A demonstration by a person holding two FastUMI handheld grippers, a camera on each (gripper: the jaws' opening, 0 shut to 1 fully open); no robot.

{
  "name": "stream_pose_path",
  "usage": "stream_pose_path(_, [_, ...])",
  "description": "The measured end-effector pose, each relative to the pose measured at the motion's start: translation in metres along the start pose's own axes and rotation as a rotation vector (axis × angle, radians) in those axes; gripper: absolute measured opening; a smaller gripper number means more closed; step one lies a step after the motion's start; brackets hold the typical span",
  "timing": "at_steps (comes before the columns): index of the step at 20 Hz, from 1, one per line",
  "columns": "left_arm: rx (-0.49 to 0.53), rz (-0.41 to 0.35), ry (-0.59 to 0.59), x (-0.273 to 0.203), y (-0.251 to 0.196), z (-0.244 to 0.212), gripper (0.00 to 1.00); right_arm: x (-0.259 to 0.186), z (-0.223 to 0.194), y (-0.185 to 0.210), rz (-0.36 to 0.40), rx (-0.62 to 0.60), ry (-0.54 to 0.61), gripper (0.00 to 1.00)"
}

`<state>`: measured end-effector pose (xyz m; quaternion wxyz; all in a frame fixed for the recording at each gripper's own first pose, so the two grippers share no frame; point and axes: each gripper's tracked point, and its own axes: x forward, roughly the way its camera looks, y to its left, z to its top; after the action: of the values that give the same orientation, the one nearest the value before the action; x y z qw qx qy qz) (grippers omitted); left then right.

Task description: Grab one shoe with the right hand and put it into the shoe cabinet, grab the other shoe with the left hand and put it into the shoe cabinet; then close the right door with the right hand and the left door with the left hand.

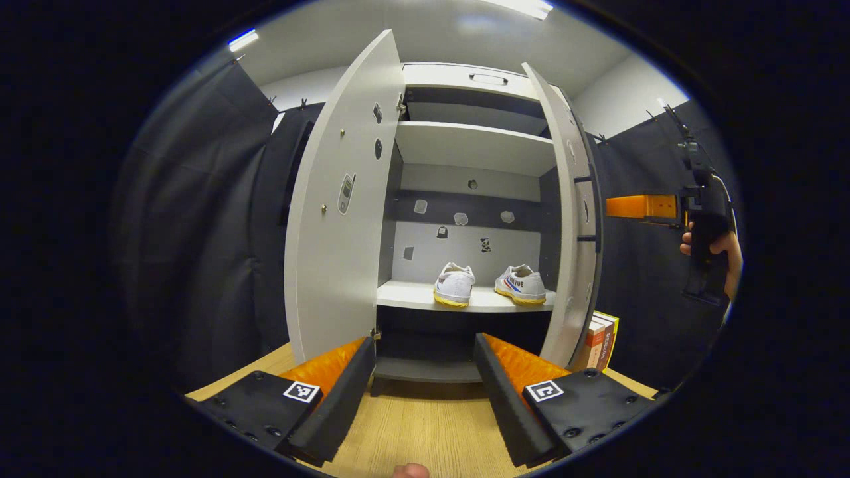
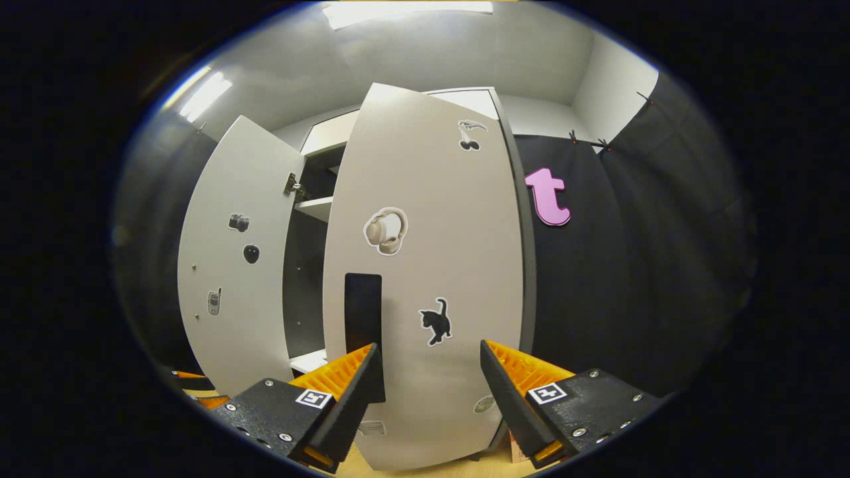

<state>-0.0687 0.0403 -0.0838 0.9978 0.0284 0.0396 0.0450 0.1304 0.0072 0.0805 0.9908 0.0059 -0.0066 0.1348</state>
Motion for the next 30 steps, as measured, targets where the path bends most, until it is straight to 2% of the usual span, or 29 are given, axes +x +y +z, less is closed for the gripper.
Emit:
stream_pose_path(3, [-0.001, 0.008, 0.002, -0.002, 0.005, 0.0, 0.99, 0.017, -0.01, 0.013, 0.026, 0.005, 0.02, 0.92])
stream_pose_path(4, [-0.001, 0.013, 0.002, -0.003, 0.007, 0.0, 0.97, 0.021, -0.008, 0.014, 0.022, 0.004, 0.005, 0.92])
stream_pose_path(7, [-0.007, 0.025, 0.005, -0.004, 0.012, -0.001, 0.99, 0.03, -0.01, 0.016, 0.015, 0.014, 0.019, 0.92])
stream_pose_path(8, [-0.005, 0.025, 0.007, -0.004, 0.014, -0.001, 0.96, 0.037, -0.012, 0.019, 0.017, 0.023, 0.025, 0.92])
stream_pose_path(10, [0.001, 0.028, 0.0, -0.005, 0.016, 0.001, 0.99, 0.052, -0.015, 0.023, 0.013, 0.036, 0.038, 0.92])
stream_pose_path(15, [-0.012, 0.048, 0.007, -0.007, 0.025, -0.001, 0.96, 0.087, -0.015, 0.034, -0.014, -0.068, 0.021, 0.91])
stream_pose_path(18, [-0.012, 0.052, 0.009, -0.007, 0.028, -0.001, 0.97, 0.092, -0.017, 0.036, -0.036, -0.108, -0.002, 0.92])
stream_pose_path(19, [-0.012, 0.051, 0.009, -0.008, 0.027, -0.001, 0.99, 0.093, -0.017, 0.036, -0.047, -0.109, -0.008, 0.92])
stream_pose_path(20, [-0.014, 0.049, 0.006, -0.008, 0.027, 0.0, 0.97, 0.095, -0.019, 0.036, -0.056, -0.105, -0.011, 0.92])
stream_pose_path(23, [-0.014, 0.046, 0.006, -0.011, 0.026, 0.0, 0.99, 0.098, -0.021, 0.035, -0.069, -0.085, -0.009, 0.91])
stream_pose_path(25, [-0.018, 0.044, 0.006, -0.013, 0.027, 0.0, 0.97, 0.1, -0.021, 0.034, -0.071, -0.079, -0.003, 0.91])
stream_pose_path(29, [-0.014, 0.042, 0.01, -0.011, 0.027, 0.003, 0.99, 0.082, 0.005, 0.036, -0.059, -0.063, -0.054, 0.92])
stream_pose_path(30, [-0.014, 0.038, 0.008, -0.011, 0.026, 0.004, 0.97, 0.072, 0.012, 0.034, -0.068, -0.069, -0.068, 0.92])
